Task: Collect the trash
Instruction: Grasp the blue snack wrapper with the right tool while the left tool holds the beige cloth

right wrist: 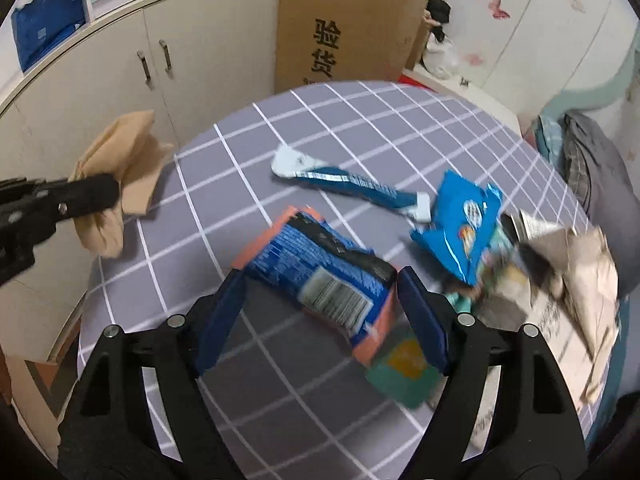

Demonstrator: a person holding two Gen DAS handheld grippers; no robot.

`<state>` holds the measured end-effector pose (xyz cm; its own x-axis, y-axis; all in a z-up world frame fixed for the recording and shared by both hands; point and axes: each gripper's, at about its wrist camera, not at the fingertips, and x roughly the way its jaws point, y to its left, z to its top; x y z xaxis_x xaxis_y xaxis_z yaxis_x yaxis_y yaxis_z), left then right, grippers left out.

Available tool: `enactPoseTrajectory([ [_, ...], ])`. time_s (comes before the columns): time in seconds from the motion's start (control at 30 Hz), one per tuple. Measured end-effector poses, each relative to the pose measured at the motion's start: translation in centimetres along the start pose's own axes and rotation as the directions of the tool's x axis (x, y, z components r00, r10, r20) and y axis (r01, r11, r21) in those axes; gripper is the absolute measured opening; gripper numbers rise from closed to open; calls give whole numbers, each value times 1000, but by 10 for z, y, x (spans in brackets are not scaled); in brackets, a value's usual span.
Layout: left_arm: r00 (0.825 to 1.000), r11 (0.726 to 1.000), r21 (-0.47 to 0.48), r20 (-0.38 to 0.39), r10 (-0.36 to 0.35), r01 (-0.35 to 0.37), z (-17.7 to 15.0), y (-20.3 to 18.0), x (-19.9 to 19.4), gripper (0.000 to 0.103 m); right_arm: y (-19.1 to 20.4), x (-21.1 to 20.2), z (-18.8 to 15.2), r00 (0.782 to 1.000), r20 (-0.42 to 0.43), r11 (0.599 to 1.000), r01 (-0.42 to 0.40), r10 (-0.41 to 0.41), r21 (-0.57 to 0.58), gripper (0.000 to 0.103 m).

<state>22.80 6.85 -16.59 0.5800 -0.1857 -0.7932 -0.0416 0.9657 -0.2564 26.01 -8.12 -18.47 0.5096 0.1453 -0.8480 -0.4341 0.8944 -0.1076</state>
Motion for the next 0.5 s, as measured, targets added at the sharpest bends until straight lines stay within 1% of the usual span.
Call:
enactPoseTrajectory([
  [0.03,1000,1000,2,0,1,-1,-1,-1,0,6,-3,2,2,1000,-7,999,-24,24,23,75],
  [0.07,1000,1000,5,1,2,-2,-1,-1,-1,6,-5,3,4,999,-13,998,-44,44,47,67],
  [0.1,1000,1000,6,2,1,-1,0,0,-2,6,-8,4,5,998,-14,997,-56,57,61,54],
  [0.13,1000,1000,4,2,0,0,0,0,-2,6,-10,4,7,997,-12,995,-75,76,70,49],
  [0.2,1000,1000,-6,1,-12,12,1,3,-3,6,-8,4,9,997,-14,995,-72,73,69,47],
  [0.3,1000,1000,-8,8,-14,14,3,6,-4,6,-1,2,10,998,-3,996,-69,69,63,40],
  [0.5,1000,1000,-21,24,-11,11,3,20,-10,6,13,-12,15,992,64,987,-119,113,106,36],
])
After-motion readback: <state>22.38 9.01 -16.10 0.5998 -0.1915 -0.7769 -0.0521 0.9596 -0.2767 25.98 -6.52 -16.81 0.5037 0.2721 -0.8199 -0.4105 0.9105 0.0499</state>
